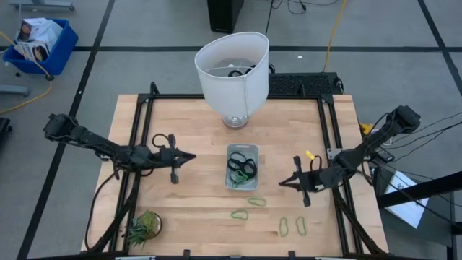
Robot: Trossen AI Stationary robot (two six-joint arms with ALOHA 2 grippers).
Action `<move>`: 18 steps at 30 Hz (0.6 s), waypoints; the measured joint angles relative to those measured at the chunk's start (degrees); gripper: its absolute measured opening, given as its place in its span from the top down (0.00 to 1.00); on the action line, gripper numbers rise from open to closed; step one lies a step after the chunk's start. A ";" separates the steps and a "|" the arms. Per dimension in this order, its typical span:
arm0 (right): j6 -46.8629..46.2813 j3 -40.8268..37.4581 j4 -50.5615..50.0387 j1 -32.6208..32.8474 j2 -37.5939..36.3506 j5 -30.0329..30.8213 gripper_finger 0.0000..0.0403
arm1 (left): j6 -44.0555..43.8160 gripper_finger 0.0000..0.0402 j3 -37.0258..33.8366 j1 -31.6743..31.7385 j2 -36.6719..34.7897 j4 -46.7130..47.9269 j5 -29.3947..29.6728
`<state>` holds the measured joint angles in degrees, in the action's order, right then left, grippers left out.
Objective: Pick and place rubber bands into bin
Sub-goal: Put the green rubber band into the gray bin
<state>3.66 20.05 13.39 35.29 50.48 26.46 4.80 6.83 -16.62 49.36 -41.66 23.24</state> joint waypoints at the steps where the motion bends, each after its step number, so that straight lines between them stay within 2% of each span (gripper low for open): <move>1: 0.65 -0.20 0.01 -0.70 -0.98 0.84 1.00 | 0.35 0.99 0.09 -0.09 0.04 1.13 -1.68; 3: 2.34 -0.51 0.02 -2.51 -3.19 0.81 1.00 | 0.63 0.99 1.21 -0.85 0.47 3.88 -3.90; 7: 6.44 -1.41 -0.04 -6.05 -7.26 0.38 1.00 | -2.06 0.99 7.02 -3.30 3.24 12.78 -4.08; 12: 7.27 -4.08 0.05 -10.81 -12.82 -7.25 1.00 | -5.38 0.99 16.89 -6.79 11.53 22.06 -3.84; 15: 5.58 -5.76 0.05 -12.76 -15.81 -9.83 1.00 | -4.41 0.99 22.30 -8.88 17.47 22.87 -3.62; 18: 6.03 -7.58 -0.05 -13.61 -17.85 -10.51 1.00 | -5.60 0.99 27.36 -10.45 23.70 21.49 0.23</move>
<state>9.69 12.47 13.34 21.68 32.63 15.95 -0.80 34.19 -27.07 73.07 -20.17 23.47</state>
